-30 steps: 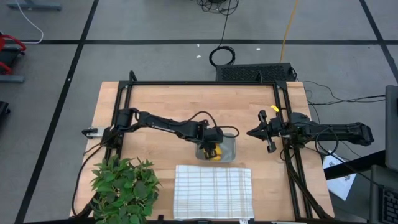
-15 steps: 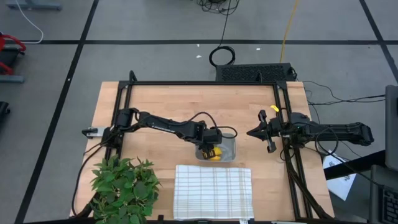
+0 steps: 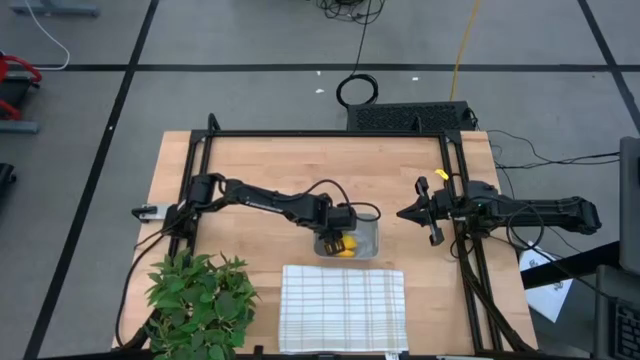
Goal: Pick and placing Produce into tupperware
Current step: Put the carrot into the gray bin
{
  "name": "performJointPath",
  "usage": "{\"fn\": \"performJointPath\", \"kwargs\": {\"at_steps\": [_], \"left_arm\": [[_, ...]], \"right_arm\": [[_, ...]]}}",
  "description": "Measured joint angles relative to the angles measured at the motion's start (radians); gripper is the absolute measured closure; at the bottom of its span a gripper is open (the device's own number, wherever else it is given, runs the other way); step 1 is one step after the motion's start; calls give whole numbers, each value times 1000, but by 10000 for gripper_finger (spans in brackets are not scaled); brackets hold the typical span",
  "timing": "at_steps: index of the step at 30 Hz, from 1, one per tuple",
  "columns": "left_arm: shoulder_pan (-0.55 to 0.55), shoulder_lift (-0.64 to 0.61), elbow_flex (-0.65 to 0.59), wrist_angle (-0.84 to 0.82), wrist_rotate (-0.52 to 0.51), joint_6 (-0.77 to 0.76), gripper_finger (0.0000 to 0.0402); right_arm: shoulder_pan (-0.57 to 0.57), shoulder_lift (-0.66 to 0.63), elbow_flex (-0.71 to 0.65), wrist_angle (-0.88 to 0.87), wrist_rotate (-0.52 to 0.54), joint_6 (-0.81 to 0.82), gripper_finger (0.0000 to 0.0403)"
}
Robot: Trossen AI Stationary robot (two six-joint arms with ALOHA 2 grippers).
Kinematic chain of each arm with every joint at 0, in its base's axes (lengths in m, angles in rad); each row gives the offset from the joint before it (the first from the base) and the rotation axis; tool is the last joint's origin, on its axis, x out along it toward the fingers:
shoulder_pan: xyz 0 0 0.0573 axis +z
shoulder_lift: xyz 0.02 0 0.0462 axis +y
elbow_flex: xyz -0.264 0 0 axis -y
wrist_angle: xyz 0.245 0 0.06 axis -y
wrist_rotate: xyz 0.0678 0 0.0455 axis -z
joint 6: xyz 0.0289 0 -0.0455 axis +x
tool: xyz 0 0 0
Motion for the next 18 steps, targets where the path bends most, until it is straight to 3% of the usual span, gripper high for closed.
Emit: {"fn": "performJointPath", "kwargs": {"at_steps": [11, 18], "left_arm": [[0, -2, 0, 3, 44, 38, 234], [0, -2, 0, 8, 44, 43, 200]], "right_arm": [[0, 0, 0, -2, 0, 0, 403], [0, 0, 0, -2, 0, 0, 403]]}}
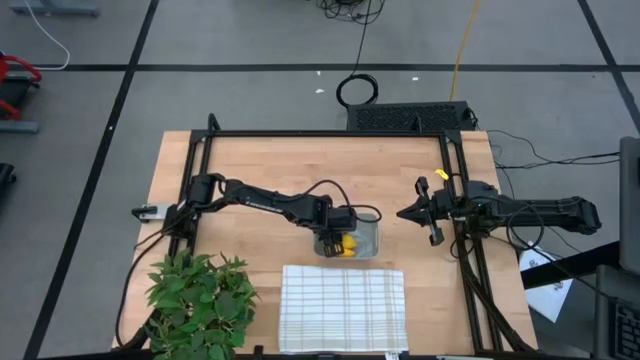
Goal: Pick and placing Produce into tupperware
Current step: Put the carrot into the gray bin, then return to Home Position
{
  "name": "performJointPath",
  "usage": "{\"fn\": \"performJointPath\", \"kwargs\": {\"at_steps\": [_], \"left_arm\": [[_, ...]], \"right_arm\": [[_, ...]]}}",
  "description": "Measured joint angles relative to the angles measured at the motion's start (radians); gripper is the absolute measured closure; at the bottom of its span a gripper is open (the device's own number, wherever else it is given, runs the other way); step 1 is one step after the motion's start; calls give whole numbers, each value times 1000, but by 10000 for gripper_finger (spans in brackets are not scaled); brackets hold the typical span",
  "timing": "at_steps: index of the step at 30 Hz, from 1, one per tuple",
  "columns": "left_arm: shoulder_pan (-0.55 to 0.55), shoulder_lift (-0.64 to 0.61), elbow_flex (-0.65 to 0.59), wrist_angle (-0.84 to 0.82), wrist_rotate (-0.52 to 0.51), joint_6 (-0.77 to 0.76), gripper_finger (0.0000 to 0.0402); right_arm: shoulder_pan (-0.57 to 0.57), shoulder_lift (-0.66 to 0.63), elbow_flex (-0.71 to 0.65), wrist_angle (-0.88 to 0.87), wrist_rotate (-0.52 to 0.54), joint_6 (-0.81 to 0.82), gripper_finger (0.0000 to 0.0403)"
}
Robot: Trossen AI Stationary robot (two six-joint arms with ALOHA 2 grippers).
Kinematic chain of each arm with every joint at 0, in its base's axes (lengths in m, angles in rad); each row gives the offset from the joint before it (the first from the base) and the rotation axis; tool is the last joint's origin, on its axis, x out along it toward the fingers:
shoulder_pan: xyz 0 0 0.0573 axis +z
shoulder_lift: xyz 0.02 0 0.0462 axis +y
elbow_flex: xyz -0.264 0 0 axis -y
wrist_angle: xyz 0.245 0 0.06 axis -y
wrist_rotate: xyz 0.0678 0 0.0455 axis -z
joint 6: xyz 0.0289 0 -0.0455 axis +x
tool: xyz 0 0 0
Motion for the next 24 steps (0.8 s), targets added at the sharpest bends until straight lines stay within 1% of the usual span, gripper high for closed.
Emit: {"fn": "performJointPath", "kwargs": {"at_steps": [5, 10, 14, 20, 22, 24], "left_arm": [[0, 0, 0, 0, 0, 5, 181], [0, 0, 0, -6, 1, 14, 177], [-6, -15, 18, -58, 0, 32, 177], [-24, -86, 61, -104, -2, 106, 176], [-31, -123, 66, -123, -21, 136, 178], [-39, -172, 68, -123, -46, 171, 188]], "right_arm": [[0, 0, 0, 0, 0, 0, 403], [0, 0, 0, 0, 0, 0, 403], [0, 0, 0, 0, 0, 0, 403], [0, 0, 0, 0, 0, -6, 403], [0, -1, 0, 0, 0, -3, 403], [0, -1, 0, 2, 0, 0, 403]]}}
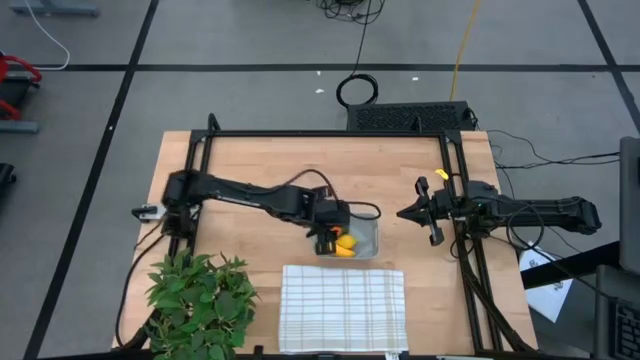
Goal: Pick and placing Produce into tupperware
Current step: Return to Home Position
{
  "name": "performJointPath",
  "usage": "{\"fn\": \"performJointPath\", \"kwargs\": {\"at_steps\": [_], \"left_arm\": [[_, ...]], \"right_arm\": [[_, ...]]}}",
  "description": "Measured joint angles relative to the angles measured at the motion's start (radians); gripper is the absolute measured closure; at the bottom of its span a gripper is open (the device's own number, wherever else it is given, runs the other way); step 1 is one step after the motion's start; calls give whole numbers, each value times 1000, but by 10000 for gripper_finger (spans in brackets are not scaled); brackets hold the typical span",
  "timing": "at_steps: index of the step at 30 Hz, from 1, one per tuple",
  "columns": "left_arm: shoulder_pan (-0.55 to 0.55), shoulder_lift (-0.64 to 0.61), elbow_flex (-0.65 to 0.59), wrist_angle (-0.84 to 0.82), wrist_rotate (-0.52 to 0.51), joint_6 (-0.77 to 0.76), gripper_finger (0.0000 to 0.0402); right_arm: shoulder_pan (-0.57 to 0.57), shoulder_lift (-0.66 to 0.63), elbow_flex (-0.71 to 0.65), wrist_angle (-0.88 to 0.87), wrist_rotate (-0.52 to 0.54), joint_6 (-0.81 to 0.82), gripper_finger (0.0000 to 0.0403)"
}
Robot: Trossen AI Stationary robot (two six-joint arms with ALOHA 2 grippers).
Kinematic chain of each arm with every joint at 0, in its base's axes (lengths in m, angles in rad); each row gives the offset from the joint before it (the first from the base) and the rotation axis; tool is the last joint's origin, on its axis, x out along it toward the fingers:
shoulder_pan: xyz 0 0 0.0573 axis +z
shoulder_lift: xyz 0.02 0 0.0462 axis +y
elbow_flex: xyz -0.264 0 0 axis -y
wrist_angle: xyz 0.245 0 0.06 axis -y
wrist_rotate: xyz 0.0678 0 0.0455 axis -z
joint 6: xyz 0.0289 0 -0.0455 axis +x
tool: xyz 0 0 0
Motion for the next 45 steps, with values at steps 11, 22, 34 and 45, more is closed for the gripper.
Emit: {"fn": "performJointPath", "kwargs": {"at_steps": [11, 22, 34, 45], "left_arm": [[-35, -311, -17, -15, -69, 117, 390], [-62, -683, -430, 340, -121, 177, 400], [-101, -1156, -940, 649, -262, 156, 401], [-101, -1473, -1405, 912, -320, 63, 402]], "right_arm": [[0, -34, 0, 7, -34, 19, 403], [0, -158, 0, -69, -24, 38, 403], [0, -223, 0, -118, 8, 38, 403], [0, -260, 0, -175, 119, 20, 403]]}}
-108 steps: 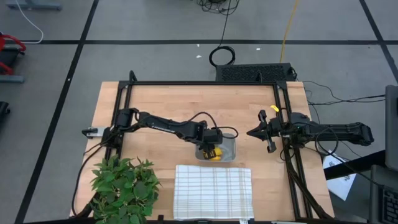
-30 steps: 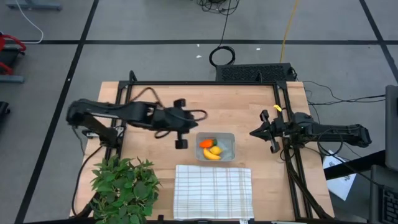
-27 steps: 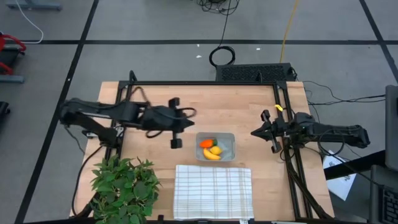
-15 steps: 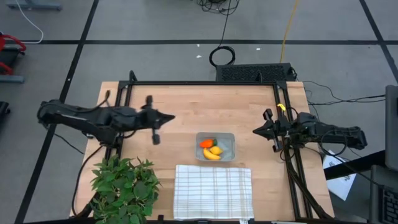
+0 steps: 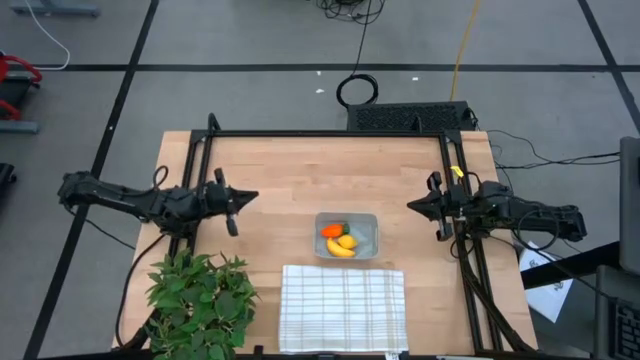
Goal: Pick and placing Produce into tupperware
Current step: Return to Home Position
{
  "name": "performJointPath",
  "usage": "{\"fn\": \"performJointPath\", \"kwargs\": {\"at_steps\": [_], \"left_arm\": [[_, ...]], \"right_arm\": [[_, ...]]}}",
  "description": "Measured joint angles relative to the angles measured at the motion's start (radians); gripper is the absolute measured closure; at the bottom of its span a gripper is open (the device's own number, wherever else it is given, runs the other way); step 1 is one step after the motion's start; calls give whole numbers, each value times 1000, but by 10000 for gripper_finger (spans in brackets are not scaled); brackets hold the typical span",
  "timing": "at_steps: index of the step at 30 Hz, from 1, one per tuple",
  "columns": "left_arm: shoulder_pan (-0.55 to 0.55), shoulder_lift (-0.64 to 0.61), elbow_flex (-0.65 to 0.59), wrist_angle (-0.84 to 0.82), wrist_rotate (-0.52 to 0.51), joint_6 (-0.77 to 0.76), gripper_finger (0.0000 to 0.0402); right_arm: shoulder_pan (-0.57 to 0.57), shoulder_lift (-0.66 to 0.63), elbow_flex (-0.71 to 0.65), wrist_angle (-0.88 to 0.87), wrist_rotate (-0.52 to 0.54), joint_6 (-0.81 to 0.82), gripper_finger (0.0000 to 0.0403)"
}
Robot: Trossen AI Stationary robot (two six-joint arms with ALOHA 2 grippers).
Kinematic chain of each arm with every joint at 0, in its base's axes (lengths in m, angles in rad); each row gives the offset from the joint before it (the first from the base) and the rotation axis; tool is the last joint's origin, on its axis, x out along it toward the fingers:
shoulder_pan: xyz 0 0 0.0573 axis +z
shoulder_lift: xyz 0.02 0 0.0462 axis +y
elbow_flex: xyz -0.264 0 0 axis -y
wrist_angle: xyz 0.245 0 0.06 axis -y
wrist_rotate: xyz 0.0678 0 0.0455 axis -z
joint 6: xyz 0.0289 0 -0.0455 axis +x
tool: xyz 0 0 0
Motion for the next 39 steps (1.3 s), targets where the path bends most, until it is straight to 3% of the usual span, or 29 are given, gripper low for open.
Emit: {"fn": "performJointPath", "kwargs": {"at_steps": [5, 9, 15, 21, 28, 39], "left_arm": [[-28, -92, -140, 92, 2, 16, 402], [-40, -125, -182, 119, -1, 23, 402], [-77, -130, -184, 95, -4, 94, 402], [-129, -130, -184, -7, -112, 108, 402], [-178, -130, -184, -26, -134, 192, 402], [-214, -161, -184, -36, -138, 185, 402]], "right_arm": [[0, -25, 0, -31, 22, 20, 403], [0, -52, 0, -83, 95, 9, 403], [0, -71, 0, -112, 131, 13, 403], [0, -71, 0, -158, 208, 8, 403], [0, -71, 0, -188, 216, -13, 403], [0, -71, 0, -167, 198, -9, 403]]}}
